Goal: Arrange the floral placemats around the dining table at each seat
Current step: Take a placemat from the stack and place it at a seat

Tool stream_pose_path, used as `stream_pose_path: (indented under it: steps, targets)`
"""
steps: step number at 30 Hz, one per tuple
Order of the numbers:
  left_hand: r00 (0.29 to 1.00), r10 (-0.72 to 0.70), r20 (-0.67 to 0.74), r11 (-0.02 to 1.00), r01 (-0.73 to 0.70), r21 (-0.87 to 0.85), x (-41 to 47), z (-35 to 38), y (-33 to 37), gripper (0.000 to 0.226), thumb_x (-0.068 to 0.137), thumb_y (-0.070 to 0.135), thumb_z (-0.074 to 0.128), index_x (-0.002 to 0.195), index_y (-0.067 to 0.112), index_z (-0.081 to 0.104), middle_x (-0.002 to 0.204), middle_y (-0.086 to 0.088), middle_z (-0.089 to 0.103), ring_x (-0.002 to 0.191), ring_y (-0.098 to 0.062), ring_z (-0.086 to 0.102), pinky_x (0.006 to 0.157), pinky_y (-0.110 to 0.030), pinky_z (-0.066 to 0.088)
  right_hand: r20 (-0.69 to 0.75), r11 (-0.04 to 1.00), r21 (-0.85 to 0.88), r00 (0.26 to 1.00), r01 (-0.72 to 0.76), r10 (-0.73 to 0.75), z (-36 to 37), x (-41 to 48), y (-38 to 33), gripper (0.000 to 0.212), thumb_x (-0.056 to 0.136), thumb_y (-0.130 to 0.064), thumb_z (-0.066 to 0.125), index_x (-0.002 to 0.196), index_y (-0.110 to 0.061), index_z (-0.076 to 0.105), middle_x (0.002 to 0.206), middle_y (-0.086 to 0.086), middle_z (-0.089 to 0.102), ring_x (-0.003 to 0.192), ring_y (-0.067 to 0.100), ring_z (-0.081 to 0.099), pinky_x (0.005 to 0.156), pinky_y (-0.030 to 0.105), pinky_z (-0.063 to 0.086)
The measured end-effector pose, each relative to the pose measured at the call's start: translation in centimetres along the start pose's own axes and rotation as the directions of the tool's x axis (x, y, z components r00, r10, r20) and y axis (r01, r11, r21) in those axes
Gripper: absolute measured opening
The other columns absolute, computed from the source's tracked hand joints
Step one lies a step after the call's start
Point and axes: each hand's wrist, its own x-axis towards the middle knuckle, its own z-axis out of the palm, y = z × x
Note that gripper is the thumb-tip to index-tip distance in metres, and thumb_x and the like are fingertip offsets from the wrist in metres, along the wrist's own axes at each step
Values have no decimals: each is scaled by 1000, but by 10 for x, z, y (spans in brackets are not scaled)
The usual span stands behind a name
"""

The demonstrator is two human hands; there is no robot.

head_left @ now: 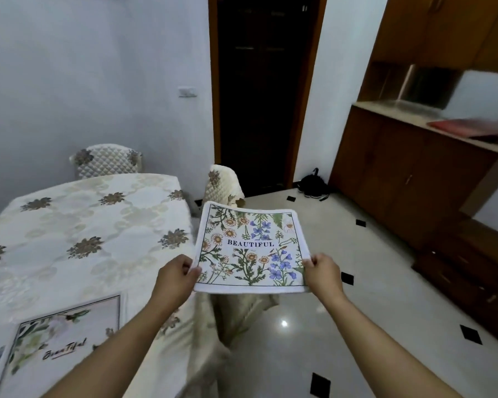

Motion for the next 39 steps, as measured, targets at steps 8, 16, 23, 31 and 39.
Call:
stream_pose_path:
  steps: [8, 16, 23, 31, 39]
  targets:
    - [999, -4, 35, 1000, 4, -11, 50, 69, 60, 26, 83, 28, 70, 64, 24, 51, 61, 9, 54, 62, -13, 53, 54, -27, 36, 16, 1000, 23, 1000, 19, -19, -35, 105, 31, 21, 92, -21, 56, 78, -7, 61, 74, 4, 63, 72, 25, 58, 60, 29, 37]
    - [996, 85, 35, 995, -86, 41, 171, 129, 100, 28, 83, 33, 69, 66, 21, 49, 59, 3, 55, 56, -11, 50, 53, -28, 34, -2, 999, -28, 1000, 31, -31, -33, 243, 23, 25, 95, -24, 52, 79, -7, 58, 73, 3, 62, 69, 22, 56, 52, 28, 34]
    - [993, 107, 45, 991, -111, 81, 264, 171, 149, 36, 87, 37, 64, 64, 24, 39, 55, 6, 45, 51, -12, 42, 52, -30, 31, -14, 997, -63, 999, 39, -40, -35, 361, 11, 25, 98, -27, 47, 79, -12, 53, 76, 3, 61, 69, 21, 55, 50, 27, 32]
    - [998, 65, -26, 993, -62, 98, 357, 229, 199, 38, 86, 28, 67, 62, 24, 39, 51, 9, 43, 46, -6, 45, 45, -24, 30, 62, 991, -42, 990, 127, -124, -19, 508, 8, 25, 99, -28, 45, 80, -14, 53, 77, 1, 61, 67, 13, 54, 48, 26, 33]
    - [977, -100, -190, 991, 114, 64, 447, 290, 251, 35, 86, 29, 68, 63, 21, 44, 56, 6, 51, 50, -8, 46, 47, -26, 33, 219, 955, -18, 933, 297, -287, -2, 678, -23, 25, 99, -28, 44, 84, -11, 56, 78, 0, 61, 67, 12, 54, 48, 24, 32]
